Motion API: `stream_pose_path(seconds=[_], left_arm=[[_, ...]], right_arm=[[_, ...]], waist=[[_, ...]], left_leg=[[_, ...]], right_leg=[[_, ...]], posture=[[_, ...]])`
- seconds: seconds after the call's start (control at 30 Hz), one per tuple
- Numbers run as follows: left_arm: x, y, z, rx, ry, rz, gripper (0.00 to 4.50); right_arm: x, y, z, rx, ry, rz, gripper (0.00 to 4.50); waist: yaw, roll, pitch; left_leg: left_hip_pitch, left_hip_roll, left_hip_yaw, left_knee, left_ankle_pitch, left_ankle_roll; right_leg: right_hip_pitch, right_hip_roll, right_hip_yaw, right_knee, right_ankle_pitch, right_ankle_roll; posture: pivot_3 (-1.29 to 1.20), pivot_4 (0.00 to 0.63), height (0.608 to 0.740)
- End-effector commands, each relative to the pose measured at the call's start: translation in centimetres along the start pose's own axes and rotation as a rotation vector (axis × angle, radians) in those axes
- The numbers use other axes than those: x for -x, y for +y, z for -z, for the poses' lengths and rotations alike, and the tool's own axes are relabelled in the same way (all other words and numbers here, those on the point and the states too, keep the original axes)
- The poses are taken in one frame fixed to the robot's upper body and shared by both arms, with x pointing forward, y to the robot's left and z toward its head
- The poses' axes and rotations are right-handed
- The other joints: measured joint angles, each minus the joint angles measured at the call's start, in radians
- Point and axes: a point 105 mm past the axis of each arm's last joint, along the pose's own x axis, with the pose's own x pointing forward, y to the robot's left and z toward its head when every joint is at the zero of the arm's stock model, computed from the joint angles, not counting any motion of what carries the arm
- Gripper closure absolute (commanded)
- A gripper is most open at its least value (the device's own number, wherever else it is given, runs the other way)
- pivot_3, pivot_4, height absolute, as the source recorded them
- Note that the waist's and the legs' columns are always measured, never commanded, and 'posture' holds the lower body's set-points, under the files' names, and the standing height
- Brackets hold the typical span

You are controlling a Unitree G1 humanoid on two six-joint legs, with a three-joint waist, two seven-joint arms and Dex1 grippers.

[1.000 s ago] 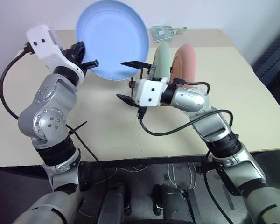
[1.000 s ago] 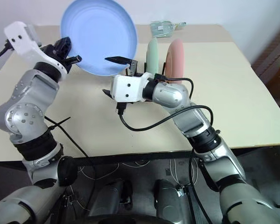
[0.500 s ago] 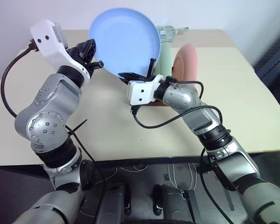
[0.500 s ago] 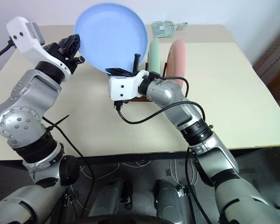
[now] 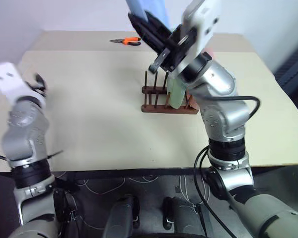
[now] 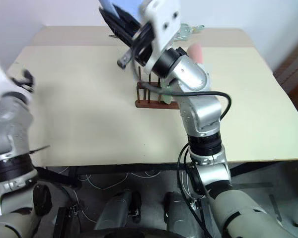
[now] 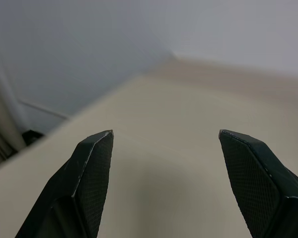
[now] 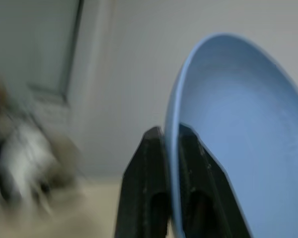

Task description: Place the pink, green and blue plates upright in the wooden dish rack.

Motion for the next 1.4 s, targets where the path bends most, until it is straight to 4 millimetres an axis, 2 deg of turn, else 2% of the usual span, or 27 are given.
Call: stream_pose_path(seconds=[0.03, 0.23, 0.6, 0.7, 0.8, 0.93, 1.0, 1.2, 1.4], left_arm=[[0.6, -1.7, -0.1, -0.027, -0.044, 0.055, 1.04], [1.2, -3.1, 1.3, -0.051, -0.021, 0.114, 1.04], [1.9, -3.3, 1.7, -0.053, -0.014, 0.126, 1.04], [2.0, -3.3, 1.8, -0.058, -0.011, 0.129, 1.04], [2.1, -3.4, 1.9, -0.059, -0.009, 0.133, 1.04], [2.3, -3.5, 2.0, -0.053, -0.008, 0.136, 1.04], [2.3, -3.6, 2.0, -0.050, -0.007, 0.138, 1.04], [2.2, -4.1, 2.0, -0.050, -0.003, 0.155, 1.04], [2.1, -4.3, 2.0, -0.049, -0.004, 0.159, 1.04]], right_arm=[[0.7, -0.3, -0.1, -0.283, 0.002, 0.088, 4.50], [1.1, -2.3, 3.2, -0.498, 0.097, 0.281, 4.50], [1.3, -6.1, 5.9, -0.659, 0.151, 0.474, 4.50], [1.0, -6.3, 5.2, -0.602, 0.148, 0.453, 4.50], [0.5, -5.8, 3.4, -0.496, 0.123, 0.405, 4.50], [-0.3, -4.9, 0.8, -0.479, 0.065, 0.360, 4.50], [-0.5, -4.5, 0.2, -0.492, 0.051, 0.346, 4.50], [-0.8, -3.9, 0.3, -0.574, 0.047, 0.337, 4.50], [-0.3, -5.1, 3.7, -0.666, 0.118, 0.437, 4.50]], waist=[[-0.003, 0.000, 0.000], [-0.028, 0.000, 0.000], [-0.029, 0.001, 0.000], [-0.030, 0.001, 0.000], [-0.030, 0.001, 0.000], [-0.030, 0.001, 0.000], [-0.029, 0.001, 0.000], [-0.026, 0.001, 0.000], [-0.028, 0.001, 0.000]], left_leg=[[-0.001, 0.000, 0.000, 0.000, 0.000, 0.000], [-0.003, 0.000, 0.004, 0.000, 0.002, 0.003], [-0.003, 0.001, 0.006, -0.001, 0.002, 0.003], [-0.003, 0.001, 0.006, -0.001, 0.002, 0.003], [-0.003, 0.001, 0.006, -0.001, 0.002, 0.003], [-0.003, 0.001, 0.006, -0.001, 0.002, 0.003], [-0.003, 0.001, 0.006, -0.001, 0.002, 0.003], [-0.003, 0.001, 0.006, 0.000, 0.002, 0.003], [-0.003, 0.001, 0.006, -0.001, 0.002, 0.003]], right_leg=[[-0.001, 0.000, 0.000, 0.000, 0.000, 0.000], [-0.007, 0.001, 0.002, 0.003, 0.000, 0.000], [-0.008, 0.001, 0.004, 0.004, 0.000, 0.000], [-0.008, 0.001, 0.005, 0.003, 0.000, 0.000], [-0.009, 0.001, 0.005, 0.004, 0.000, 0.000], [-0.009, 0.001, 0.005, 0.004, 0.000, 0.000], [-0.009, 0.001, 0.005, 0.004, 0.000, 0.000], [-0.009, 0.001, 0.005, 0.004, 0.000, 0.000], [-0.009, 0.001, 0.005, 0.004, 0.000, 0.000]], posture=[[0.00, 0.150, 0.740], [0.00, 0.150, 0.740], [0.00, 0.150, 0.740], [0.00, 0.150, 0.740], [0.00, 0.150, 0.740], [0.00, 0.150, 0.740], [0.00, 0.150, 0.740], [0.00, 0.150, 0.740], [0.00, 0.150, 0.740]])
